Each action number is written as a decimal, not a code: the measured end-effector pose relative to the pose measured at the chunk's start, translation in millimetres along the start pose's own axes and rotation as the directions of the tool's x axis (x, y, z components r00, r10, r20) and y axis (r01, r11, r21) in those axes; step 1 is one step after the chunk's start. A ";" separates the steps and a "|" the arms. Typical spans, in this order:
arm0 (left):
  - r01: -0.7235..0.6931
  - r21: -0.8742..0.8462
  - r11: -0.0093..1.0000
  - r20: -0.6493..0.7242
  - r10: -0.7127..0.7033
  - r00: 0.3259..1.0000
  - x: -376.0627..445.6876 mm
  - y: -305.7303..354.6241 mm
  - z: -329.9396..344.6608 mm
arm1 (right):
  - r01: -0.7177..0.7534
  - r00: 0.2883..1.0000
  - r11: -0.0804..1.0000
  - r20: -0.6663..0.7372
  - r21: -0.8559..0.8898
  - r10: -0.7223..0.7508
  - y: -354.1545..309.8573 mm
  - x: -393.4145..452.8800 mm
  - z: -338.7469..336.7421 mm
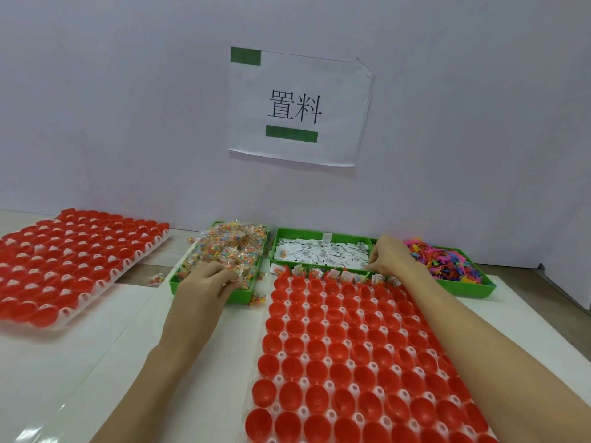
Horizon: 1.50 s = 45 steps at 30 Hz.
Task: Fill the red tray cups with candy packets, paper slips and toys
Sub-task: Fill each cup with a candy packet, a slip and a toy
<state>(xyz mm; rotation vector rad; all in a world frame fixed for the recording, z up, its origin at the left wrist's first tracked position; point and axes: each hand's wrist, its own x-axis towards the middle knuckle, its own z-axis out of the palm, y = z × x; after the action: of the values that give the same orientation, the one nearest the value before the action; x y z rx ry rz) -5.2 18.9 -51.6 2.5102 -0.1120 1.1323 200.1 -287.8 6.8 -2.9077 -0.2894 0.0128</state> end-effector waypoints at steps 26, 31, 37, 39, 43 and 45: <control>-0.106 0.225 0.969 -0.027 0.115 0.993 -0.3 5.3 1.3 | -0.129 0.991 0.988 0.017 -0.086 0.131 -10.4 12.2 6.9; -0.122 0.262 0.957 -0.037 0.136 0.990 0.6 4.8 3.0 | -0.123 0.991 0.983 0.027 -0.137 0.127 -15.6 13.1 0.4; -0.132 0.351 0.927 -0.105 0.179 0.978 1.2 8.4 -0.5 | -0.071 0.997 0.997 0.005 0.021 0.071 -10.7 0.9 -4.6; -0.111 0.360 0.926 -0.124 0.166 0.978 1.7 10.4 -2.1 | -0.057 0.998 0.988 0.004 0.142 0.057 -7.1 -2.3 -5.8; -0.115 0.378 0.919 -0.145 0.181 0.973 1.9 12.9 -3.9 | -0.004 1.000 0.956 -0.009 0.293 0.007 -4.1 -11.7 -5.6; -0.114 0.387 0.915 -0.154 0.186 0.970 1.7 13.6 -4.5 | 0.026 0.999 0.938 -0.026 0.345 -0.018 -3.0 -13.6 -4.5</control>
<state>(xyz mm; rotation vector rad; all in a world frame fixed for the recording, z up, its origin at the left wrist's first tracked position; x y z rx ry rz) -10.4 8.2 -43.4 2.7417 -0.0391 1.5808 186.3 -288.5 11.7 -2.5530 -0.2838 0.0244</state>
